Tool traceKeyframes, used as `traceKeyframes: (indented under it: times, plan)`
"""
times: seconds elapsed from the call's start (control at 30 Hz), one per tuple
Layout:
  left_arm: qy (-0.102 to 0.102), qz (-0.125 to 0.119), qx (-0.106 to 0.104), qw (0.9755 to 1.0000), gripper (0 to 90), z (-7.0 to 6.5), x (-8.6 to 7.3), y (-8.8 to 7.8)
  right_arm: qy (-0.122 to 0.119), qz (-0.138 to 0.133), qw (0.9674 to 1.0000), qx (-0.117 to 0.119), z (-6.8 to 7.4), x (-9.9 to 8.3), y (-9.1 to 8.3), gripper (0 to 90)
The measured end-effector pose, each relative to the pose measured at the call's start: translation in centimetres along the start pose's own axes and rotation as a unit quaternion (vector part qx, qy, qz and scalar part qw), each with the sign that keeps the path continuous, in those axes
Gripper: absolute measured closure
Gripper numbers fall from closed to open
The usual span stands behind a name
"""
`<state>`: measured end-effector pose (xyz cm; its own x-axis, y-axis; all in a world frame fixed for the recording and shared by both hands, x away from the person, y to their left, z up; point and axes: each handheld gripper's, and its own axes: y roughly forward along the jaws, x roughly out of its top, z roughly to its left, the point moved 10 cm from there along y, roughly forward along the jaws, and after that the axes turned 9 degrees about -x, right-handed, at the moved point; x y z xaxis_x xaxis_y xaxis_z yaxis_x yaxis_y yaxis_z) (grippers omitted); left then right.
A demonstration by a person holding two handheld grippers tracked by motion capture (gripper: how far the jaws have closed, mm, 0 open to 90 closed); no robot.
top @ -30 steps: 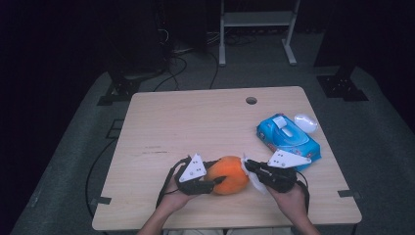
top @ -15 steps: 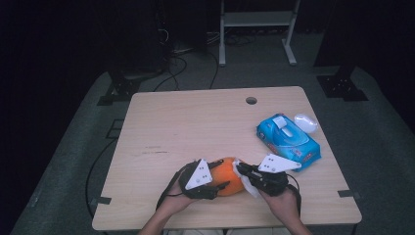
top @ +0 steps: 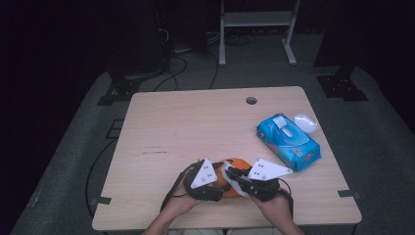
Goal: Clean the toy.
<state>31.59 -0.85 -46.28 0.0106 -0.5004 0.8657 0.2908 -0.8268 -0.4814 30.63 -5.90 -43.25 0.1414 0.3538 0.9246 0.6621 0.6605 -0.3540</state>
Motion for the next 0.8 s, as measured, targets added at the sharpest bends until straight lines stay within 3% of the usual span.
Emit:
traceKeyframes:
  times: [0.07,0.27,0.33,0.43,0.53,0.7,0.8]
  plan:
    - [-0.008,-0.005,-0.005,0.9999,32.2,0.0,-0.1,-0.1,-0.006,0.003,1.0,-0.006,-0.2,-0.2,0.1,83.7]
    - [-0.015,-0.01,-0.009,0.9998,32.4,0.2,-0.3,-0.2,0.036,0.015,0.9984,-0.04,-3.7,-1.6,-0.4,83.7]
    - [-0.014,-0.009,-0.012,0.9998,32.2,0.2,-0.3,-0.1,0.043,0.014,0.9984,-0.034,-3.5,-1.6,-0.3,83.7]
    - [-0.014,-0.005,-0.019,0.9997,32.0,0.3,-0.7,-0.4,0.025,0.006,0.9996,-0.007,-1.7,-1.1,-0.1,83.6]
    - [-0.02,-0.008,-0.023,0.9995,32.3,0.4,-0.9,-0.7,0.023,0.011,0.9997,-0.006,-1.8,-1.1,0.0,83.7]
    - [-0.039,-0.011,-0.03,0.9987,32.2,1.1,-1.3,-1.1,0.049,0.036,0.9969,-0.049,-5.2,-2.9,-0.3,83.7]
    - [-0.07,-0.015,-0.034,0.9969,30.4,1.9,-1.7,-1.4,0.082,0.056,0.994,-0.047,-6.3,-4.2,0.0,83.7]
